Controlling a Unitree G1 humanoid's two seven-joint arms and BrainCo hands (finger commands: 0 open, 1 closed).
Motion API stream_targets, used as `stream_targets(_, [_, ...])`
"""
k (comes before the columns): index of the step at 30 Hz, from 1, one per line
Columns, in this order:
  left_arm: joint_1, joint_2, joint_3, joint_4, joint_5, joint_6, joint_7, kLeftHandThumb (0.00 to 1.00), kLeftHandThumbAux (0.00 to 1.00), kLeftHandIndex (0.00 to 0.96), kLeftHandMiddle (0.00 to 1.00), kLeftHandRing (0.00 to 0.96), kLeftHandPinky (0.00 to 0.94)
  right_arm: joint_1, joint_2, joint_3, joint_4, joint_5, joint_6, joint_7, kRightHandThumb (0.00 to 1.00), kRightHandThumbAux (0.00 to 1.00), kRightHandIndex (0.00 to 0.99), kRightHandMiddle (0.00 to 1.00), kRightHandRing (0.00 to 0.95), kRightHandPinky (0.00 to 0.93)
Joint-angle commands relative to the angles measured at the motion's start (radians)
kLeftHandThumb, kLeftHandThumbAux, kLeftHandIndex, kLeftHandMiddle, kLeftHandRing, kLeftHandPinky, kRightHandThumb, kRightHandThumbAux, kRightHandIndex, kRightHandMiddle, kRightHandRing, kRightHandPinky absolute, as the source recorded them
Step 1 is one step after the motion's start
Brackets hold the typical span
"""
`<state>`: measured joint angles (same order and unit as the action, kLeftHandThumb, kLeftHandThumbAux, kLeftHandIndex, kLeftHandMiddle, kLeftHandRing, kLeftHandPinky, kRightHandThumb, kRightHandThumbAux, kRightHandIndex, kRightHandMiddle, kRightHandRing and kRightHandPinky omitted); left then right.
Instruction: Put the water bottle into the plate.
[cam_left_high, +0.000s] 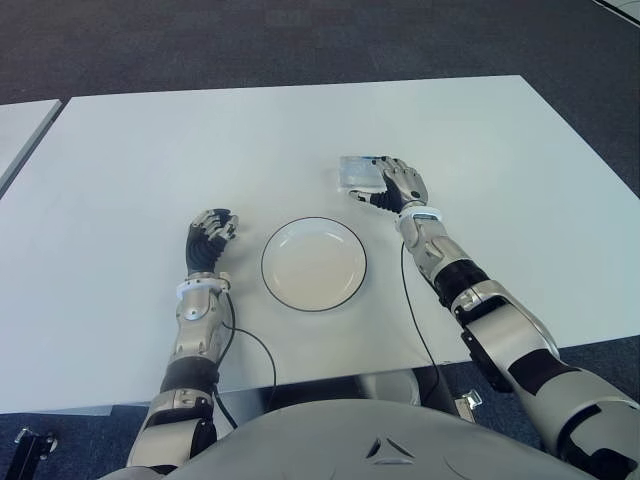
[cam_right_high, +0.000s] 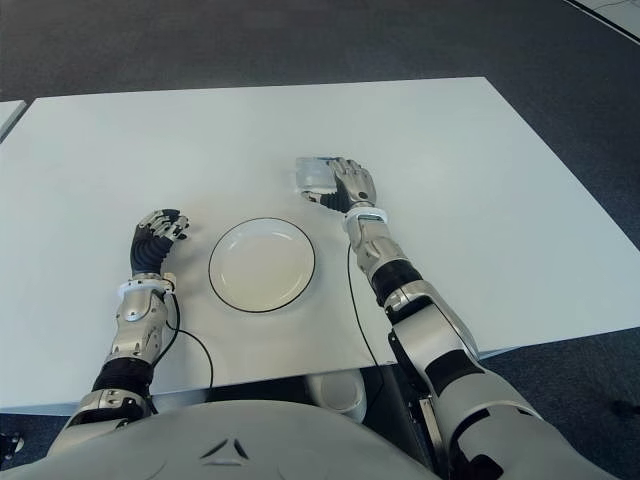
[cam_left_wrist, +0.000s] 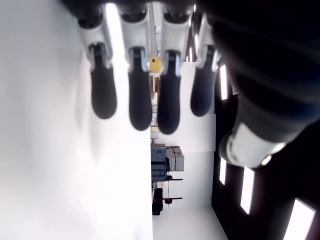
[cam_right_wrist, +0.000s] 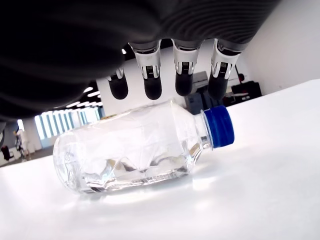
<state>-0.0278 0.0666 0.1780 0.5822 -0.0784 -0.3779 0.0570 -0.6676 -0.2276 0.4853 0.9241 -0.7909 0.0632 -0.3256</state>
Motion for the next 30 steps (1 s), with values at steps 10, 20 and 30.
stream_targets(10, [0.083,-0.026,-0.013,0.079,0.008,0.152,0.009,0.831,0.684,0.402,0.473,0.505,0.489,-0.166,0.100,0.105,0.323,-0.020,-0.014,0.037,0.797,0.245,0.000,0.000,0.000,0.000])
stream_targets(20, [0.091,-0.030,-0.005,0.067,-0.006,0.149,0.005,0.834,0.681,0.411,0.471,0.501,0.481,-0.225,0.135,0.182,0.443,-0.058,0.035,0.129,0.766,0.256,0.000,0.000,0.000,0.000])
stream_targets(30, [0.093,-0.030,0.002,0.069,-0.008,0.150,0.010,0.834,0.680,0.417,0.467,0.497,0.484,-0.249,0.121,0.245,0.470,-0.097,0.054,0.187,0.722,0.278,0.000,0.000,0.000,0.000])
